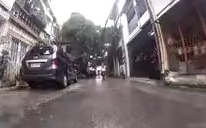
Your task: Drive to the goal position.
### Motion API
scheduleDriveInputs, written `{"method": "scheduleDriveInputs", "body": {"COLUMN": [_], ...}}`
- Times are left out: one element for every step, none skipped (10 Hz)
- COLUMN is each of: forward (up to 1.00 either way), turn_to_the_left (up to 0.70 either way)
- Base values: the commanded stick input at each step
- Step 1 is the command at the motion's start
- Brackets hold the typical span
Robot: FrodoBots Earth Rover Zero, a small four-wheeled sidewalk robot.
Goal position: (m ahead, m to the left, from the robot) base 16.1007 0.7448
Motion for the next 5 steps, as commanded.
{"method": "scheduleDriveInputs", "body": {"forward": [0.99, 0.99, 0.99, 0.99, 0.99], "turn_to_the_left": [0.06, 0.20, 0.32, 0.00, 0.00]}}
